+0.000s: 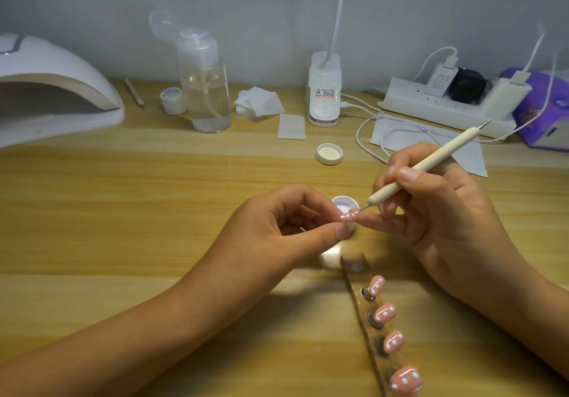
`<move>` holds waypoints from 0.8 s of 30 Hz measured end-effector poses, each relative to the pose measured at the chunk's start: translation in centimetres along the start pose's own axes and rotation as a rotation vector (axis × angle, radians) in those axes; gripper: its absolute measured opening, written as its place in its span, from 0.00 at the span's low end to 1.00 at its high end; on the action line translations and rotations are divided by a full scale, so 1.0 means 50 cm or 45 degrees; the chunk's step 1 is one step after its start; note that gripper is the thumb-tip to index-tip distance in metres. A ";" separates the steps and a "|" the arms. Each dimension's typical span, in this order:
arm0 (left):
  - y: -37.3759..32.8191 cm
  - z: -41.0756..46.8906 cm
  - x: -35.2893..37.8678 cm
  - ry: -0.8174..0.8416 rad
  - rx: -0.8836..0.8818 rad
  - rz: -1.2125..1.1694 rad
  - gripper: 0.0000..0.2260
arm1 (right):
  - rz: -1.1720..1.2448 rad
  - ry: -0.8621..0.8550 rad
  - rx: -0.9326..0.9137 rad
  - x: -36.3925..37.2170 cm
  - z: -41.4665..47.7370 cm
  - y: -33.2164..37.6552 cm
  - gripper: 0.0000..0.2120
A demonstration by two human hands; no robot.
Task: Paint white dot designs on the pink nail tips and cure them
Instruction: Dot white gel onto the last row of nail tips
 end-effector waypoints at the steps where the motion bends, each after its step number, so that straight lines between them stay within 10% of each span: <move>1: 0.000 0.000 0.000 0.000 0.001 0.001 0.03 | -0.002 0.007 0.002 0.000 0.000 -0.001 0.02; 24: 0.005 -0.005 0.003 0.037 0.003 0.011 0.03 | 0.000 -0.051 -0.004 -0.005 0.004 0.004 0.05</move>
Point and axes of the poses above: each hand's wrist, its own z-axis towards the middle knuckle, its own x-axis out of the palm, y = z × x, the point moved 5 cm from there along z, towards the middle knuckle, and after that the axes turned 12 degrees about z, right-handed, at the moved point
